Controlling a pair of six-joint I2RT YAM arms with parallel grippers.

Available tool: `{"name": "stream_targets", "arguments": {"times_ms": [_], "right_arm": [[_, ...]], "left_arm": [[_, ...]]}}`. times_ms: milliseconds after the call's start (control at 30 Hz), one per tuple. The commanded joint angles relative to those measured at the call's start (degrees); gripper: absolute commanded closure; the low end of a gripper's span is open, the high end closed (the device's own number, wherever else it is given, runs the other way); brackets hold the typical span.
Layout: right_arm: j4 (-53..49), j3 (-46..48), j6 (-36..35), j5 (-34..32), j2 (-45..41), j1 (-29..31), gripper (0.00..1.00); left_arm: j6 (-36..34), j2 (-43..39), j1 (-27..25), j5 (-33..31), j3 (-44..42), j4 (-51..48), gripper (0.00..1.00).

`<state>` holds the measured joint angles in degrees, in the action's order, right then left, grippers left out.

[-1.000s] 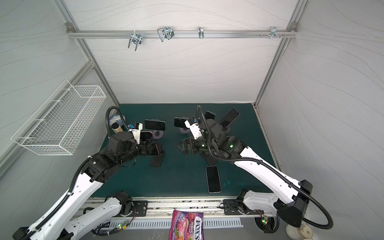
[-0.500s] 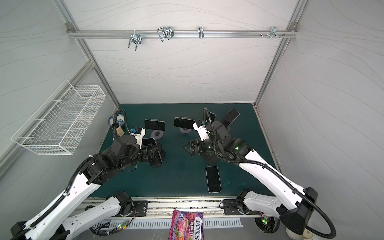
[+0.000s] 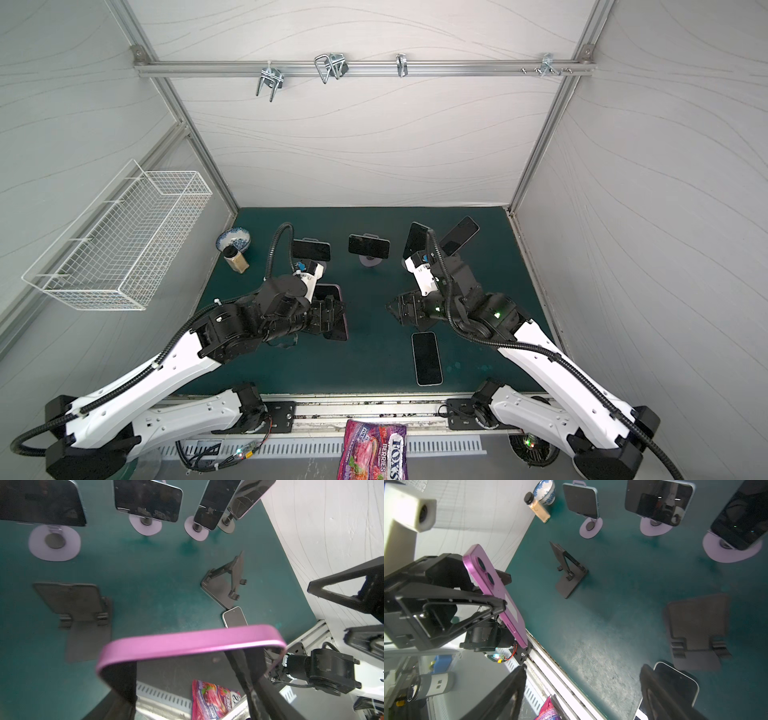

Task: Remove the phone from the phone stand
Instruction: 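Carry the pink phone toward the white phone while the right gripper moves aside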

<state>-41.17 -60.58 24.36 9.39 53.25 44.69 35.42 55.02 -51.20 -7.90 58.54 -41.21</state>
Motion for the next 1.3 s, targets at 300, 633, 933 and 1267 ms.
{"name": "stream_targets", "arguments": {"times_ms": [300,633,933,1267], "right_arm": [[-5.0,-5.0,-2.4,-2.3,1.1,-6.3,0.13],[-4.0,-2.5,-0.5,4.9,0.0,-8.6,0.13],[-7.5,0.7,-3.1,3.2,-5.6,-8.7,0.14],[-5.6,-0.1,-3.4,6.1,-3.3,-8.8,0.14]], "left_arm": [[8.0,5.3,-4.3,-0.5,1.9,6.5,0.51],[20.6,8.2,-10.3,-1.9,0.4,6.1,0.56],[25.4,16.3,-12.6,2.8,-0.1,6.3,0.57],[26.3,25.5,-12.6,6.4,2.1,7.5,0.57]]}}
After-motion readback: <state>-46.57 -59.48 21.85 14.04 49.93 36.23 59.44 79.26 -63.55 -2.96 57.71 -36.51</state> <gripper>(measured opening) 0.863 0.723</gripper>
